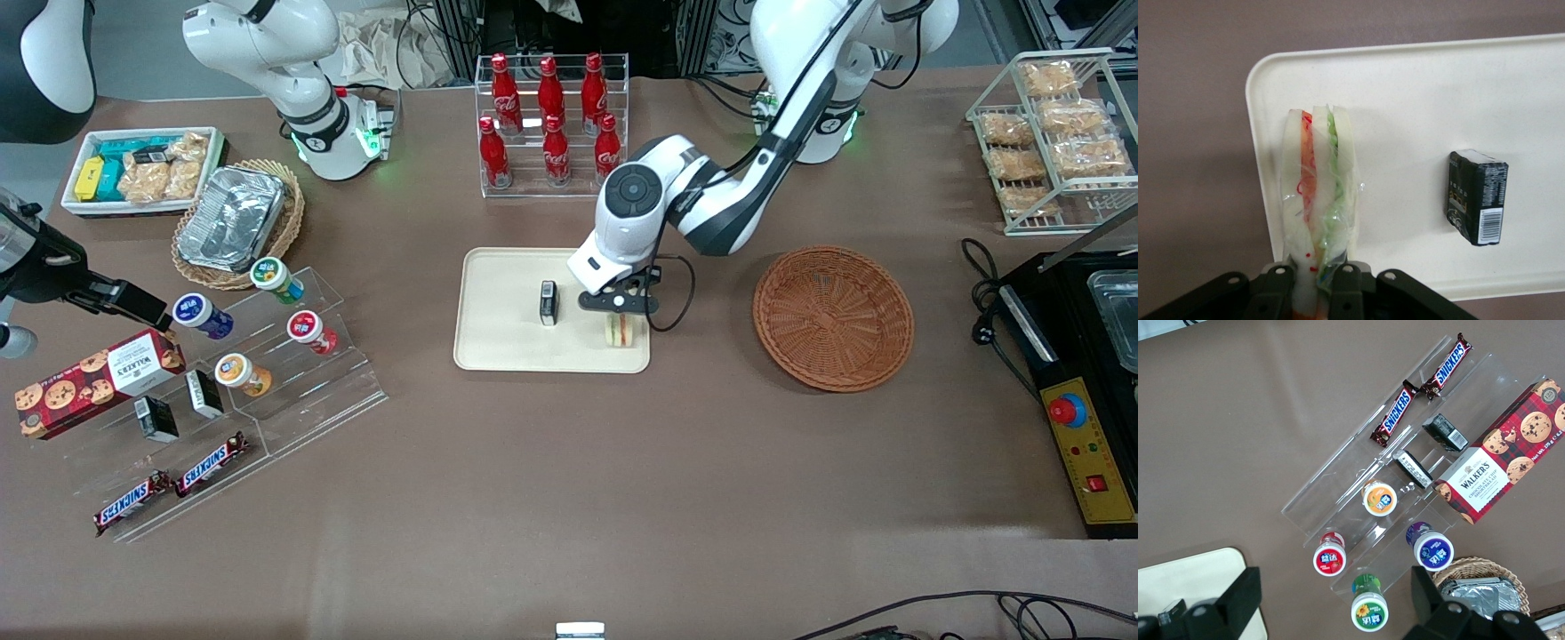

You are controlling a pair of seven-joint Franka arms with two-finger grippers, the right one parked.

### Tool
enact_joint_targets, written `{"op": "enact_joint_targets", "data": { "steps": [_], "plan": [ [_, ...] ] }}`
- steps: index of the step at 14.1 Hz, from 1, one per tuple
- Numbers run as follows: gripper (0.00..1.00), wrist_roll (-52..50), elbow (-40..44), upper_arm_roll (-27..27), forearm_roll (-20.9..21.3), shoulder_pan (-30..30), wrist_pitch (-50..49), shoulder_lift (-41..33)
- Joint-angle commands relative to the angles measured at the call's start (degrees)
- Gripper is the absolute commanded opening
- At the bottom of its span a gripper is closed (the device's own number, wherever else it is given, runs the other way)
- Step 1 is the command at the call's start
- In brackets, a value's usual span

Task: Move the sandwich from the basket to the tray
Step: 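Lower the sandwich onto the tray and open the left gripper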

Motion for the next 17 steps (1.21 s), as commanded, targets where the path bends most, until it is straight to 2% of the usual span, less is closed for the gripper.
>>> {"op": "enact_joint_targets", "data": {
  "steps": [1,2,3,4,7,10,14,17],
  "plan": [
    [0.03,-0.9,0.2,0.8,2.1,-1.1,0.7,0.4],
    [0.27,-0.5,-0.2,0.8,2.2,-0.7,0.7,0.3],
    [0.55,0.0,-0.3,0.8,2.2,-0.4,0.6,0.2],
    [0.97,-0.1,-0.3,0.9,2.2,-0.3,0.6,0.2],
    [1.0,-0.3,-0.1,2.7,2.9,-0.2,-0.7,-2.2],
    [1.0,0.4,2.6,2.8,2.9,2.0,-9.0,-7.6],
    [1.0,7.0,8.1,2.6,1.8,9.1,-23.0,-15.1],
    [1.0,8.0,8.6,2.7,2.6,14.1,-25.6,-19.0]
  ]
}}
